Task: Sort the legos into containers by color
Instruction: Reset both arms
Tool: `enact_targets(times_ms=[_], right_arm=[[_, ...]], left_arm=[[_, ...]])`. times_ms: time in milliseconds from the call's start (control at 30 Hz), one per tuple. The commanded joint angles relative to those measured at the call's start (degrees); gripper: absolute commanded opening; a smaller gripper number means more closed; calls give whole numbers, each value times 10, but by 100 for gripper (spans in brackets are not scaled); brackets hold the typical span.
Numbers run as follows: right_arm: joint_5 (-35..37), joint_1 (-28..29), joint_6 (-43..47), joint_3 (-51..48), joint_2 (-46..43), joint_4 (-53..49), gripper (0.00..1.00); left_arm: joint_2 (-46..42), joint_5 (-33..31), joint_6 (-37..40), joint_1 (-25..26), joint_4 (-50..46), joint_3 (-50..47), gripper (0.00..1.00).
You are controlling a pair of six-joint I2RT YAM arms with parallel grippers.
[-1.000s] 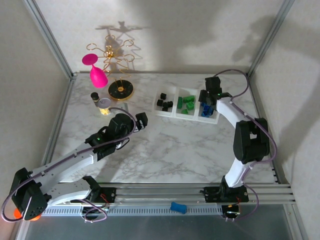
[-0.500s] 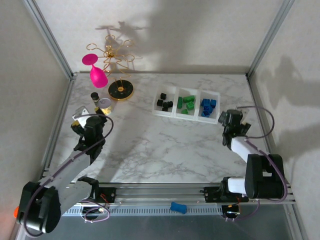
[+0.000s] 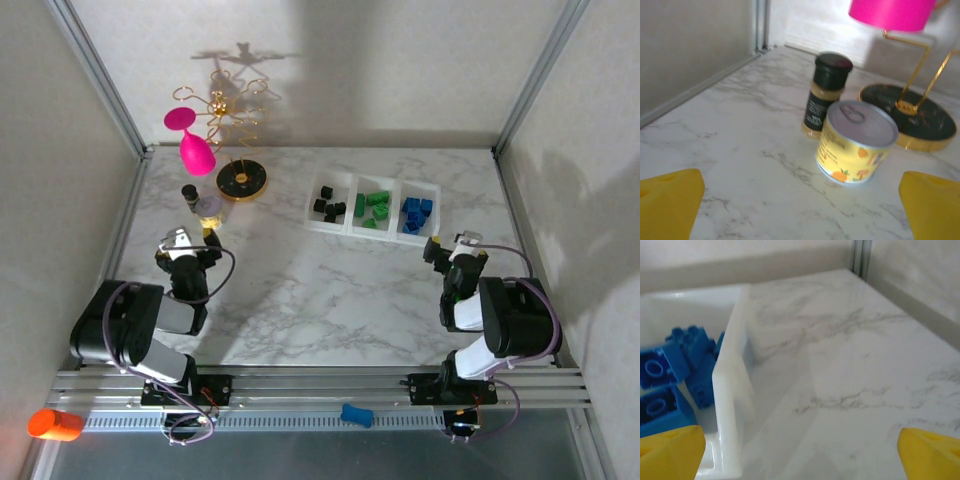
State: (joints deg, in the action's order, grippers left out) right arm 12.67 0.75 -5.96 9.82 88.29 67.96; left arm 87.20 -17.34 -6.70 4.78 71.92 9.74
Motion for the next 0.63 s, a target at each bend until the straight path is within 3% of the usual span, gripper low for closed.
enact_targets(times_ms=[0, 600], right_arm=[[-4, 15, 32, 21, 1, 69, 99], [-16, 10, 31, 21, 0, 67, 99]], left_arm=[[11, 41, 18, -2, 34, 26, 99], [9, 37, 19, -2, 31, 27, 99]])
